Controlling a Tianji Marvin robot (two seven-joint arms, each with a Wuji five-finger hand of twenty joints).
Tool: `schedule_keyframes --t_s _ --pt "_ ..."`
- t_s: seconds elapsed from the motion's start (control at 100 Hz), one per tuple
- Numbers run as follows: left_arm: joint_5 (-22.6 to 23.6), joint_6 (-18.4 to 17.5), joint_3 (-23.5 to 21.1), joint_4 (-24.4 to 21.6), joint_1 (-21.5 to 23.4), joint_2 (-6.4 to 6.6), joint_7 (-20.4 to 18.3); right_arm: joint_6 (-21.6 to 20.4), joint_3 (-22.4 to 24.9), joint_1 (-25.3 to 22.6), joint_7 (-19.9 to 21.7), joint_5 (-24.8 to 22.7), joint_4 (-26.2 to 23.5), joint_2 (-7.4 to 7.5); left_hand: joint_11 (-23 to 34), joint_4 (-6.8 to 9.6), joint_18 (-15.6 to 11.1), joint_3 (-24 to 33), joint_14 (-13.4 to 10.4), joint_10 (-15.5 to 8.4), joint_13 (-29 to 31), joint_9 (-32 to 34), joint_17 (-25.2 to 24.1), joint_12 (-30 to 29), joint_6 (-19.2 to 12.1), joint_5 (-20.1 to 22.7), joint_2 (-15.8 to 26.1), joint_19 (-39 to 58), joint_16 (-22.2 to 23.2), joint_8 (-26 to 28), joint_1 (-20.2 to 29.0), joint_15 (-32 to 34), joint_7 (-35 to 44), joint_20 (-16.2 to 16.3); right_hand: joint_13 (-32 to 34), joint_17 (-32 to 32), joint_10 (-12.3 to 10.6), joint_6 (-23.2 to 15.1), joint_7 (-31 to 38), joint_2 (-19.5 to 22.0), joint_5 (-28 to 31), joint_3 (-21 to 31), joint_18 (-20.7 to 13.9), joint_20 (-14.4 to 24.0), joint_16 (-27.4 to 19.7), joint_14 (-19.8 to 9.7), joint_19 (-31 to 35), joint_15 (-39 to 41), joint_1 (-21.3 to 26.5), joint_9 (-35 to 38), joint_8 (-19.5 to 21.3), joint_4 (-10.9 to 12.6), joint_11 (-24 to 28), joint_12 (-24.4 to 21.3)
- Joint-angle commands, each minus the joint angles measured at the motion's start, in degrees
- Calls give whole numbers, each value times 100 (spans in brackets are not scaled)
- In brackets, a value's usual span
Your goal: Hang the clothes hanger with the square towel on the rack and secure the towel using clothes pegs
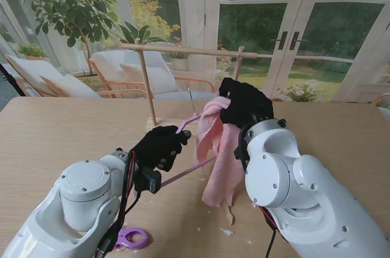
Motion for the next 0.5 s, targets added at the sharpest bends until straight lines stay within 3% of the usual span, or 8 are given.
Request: schedule_keyframes --t_s 0.0,0.14,0.31,0.41,0.49 --pt "-135 68 -28 -119 28 -54 -49 13 -52 22 108 48 105 -65 217 119 -256 -93 -117 -326 256 54 221 -28 75 -99 406 1779 -85 73 349 518 79 142 183 273 -4 -23 35 202 43 219 -678 -715 -38 113 418 108 354 120 -24 -124 18 -48" --pt "-386 189 -131 -189 34 -102 53 -16 -99 34 77 116 231 -68 217 117 -246 -93 -117 -325 256 53 218 -28 100 -101 410 1779 -85 67 356 518 71 141 214 304 -2 -20 49 191 47 225 -704 -738 -90 141 420 25 359 111 -25 -127 24 -65" --pt "-676 245 -252 -235 46 -136 115 26 -149 102 371 29 297 -1 212 117 -225 -93 -117 -311 256 51 214 -29 112 -109 407 1779 -85 71 367 518 69 143 261 399 66 12 -5 215 89 184 -746 -754 -139 182 474 -30 333 128 -103 -134 -4 -115" --pt "-785 257 -287 -259 45 -156 173 50 -196 167 659 -30 304 62 209 117 -210 -94 -117 -300 256 52 213 -31 114 -102 411 1779 -85 76 366 518 75 146 283 432 201 92 -273 250 175 34 -770 -793 -218 234 499 -131 278 201 -480 -113 -304 -377" --pt "-886 281 -309 -291 43 -177 230 43 -228 215 916 -105 299 114 208 117 -202 -95 -117 -297 256 52 212 -31 114 -109 407 1779 -85 79 368 518 75 149 275 433 317 51 -692 298 292 -155 -771 -815 -313 282 508 -299 190 265 -1031 -70 -667 -671"
